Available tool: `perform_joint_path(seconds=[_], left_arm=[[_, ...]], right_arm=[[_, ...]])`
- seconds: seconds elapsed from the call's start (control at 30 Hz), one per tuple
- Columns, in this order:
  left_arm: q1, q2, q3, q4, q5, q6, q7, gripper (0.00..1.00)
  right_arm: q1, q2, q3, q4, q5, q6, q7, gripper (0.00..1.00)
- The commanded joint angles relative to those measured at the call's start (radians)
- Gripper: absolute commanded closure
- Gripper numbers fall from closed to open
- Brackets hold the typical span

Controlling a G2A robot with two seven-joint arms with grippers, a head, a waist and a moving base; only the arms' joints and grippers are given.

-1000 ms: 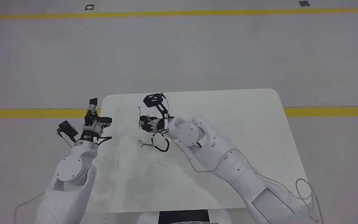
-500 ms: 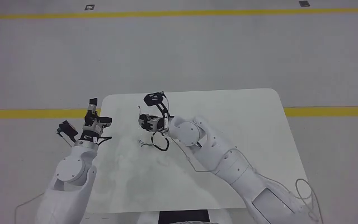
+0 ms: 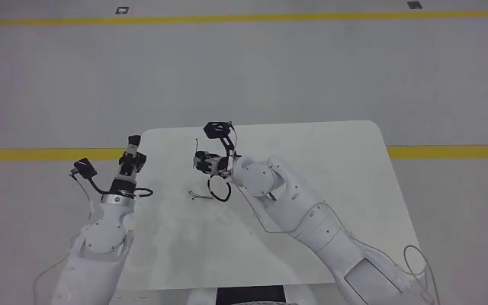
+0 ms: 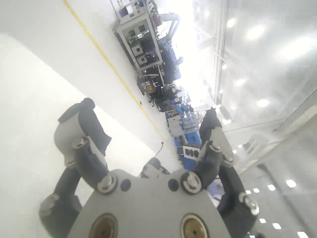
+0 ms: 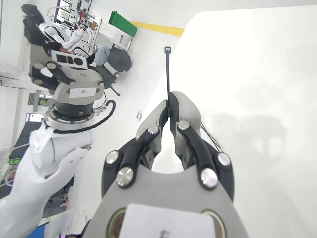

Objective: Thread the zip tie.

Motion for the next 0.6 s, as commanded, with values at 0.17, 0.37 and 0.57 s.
perform_joint_path(seconds=[0.17, 0.37, 0.57], left_arm=[[-0.016, 0.000, 0.033, 0.008, 0.110, -0.042, 0.005, 0.00], [-0.022, 0.001, 0.038, 0.007, 0.156, -0.042, 0.001, 0.00], [-0.052, 0.014, 0.080, 0.084, 0.576, -0.042, 0.178, 0.00]], right_arm=[[0.000, -0.001, 0.021, 0.004, 0.052, -0.009, 0.008, 1.00], [0.000, -0.001, 0.021, 0.004, 0.052, -0.009, 0.008, 1.00], [-0.019, 0.000, 0.053, -0.010, 0.112, 0.004, -0.013, 1.00]])
